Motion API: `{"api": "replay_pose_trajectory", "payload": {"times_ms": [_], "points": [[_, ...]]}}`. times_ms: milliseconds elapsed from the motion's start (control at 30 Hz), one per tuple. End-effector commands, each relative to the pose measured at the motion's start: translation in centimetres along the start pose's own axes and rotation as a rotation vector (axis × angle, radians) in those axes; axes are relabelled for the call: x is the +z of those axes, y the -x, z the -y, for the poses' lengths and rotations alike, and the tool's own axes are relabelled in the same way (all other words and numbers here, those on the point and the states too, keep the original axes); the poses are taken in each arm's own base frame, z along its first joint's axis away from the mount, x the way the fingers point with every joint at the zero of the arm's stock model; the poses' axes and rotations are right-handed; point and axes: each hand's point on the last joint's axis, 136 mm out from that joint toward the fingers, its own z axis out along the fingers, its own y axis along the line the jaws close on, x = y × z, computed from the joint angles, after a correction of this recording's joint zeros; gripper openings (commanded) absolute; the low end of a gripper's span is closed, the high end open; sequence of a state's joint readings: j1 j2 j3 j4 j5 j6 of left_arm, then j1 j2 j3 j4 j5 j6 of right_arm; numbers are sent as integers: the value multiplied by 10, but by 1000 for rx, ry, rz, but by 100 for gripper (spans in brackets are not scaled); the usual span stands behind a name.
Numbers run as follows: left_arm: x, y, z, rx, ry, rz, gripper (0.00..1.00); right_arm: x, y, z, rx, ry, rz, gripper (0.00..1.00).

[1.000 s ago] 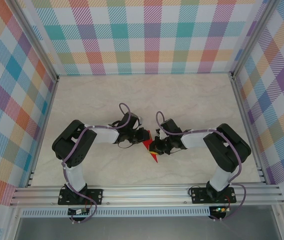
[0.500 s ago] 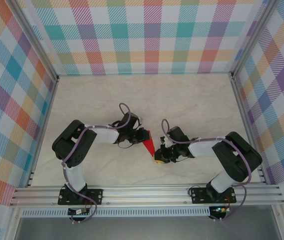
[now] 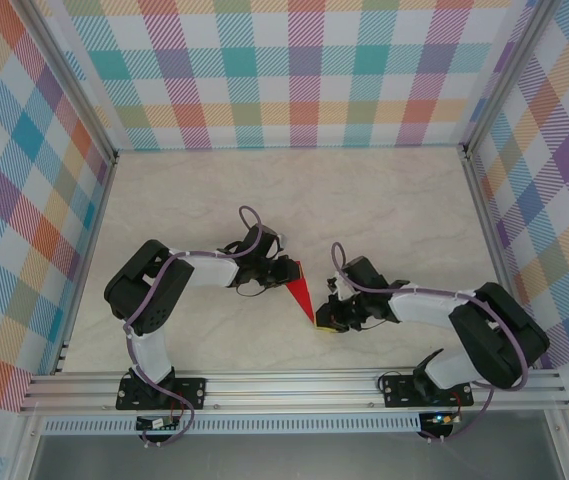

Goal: Fold a paper plane with a square sheet of paper (pick it up from the middle)
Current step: Fold the wing for the fifth time at the center of the table.

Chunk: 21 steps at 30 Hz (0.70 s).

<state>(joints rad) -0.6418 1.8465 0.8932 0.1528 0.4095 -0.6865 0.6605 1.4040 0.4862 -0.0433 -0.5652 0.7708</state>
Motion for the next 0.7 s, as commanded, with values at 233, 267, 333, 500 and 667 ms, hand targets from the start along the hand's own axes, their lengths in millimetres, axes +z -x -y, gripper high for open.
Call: {"api": "replay_pose_trajectory", "payload": {"times_ms": [233, 267, 333, 500, 667], "points": [[5, -21, -39, -19, 141, -53, 21, 11, 45, -23, 49, 33, 36, 14], [4, -21, -39, -20, 141, -53, 21, 14, 44, -19, 59, 30, 22, 14], [4, -22, -39, -19, 140, -53, 21, 19, 37, -9, 75, 17, -4, 14], [3, -18, -31, -26, 111, -43, 21, 23, 14, 19, 104, -33, -49, 14], [4, -16, -27, -24, 105, -43, 22, 16, -8, 30, 87, -56, -86, 15]]}}
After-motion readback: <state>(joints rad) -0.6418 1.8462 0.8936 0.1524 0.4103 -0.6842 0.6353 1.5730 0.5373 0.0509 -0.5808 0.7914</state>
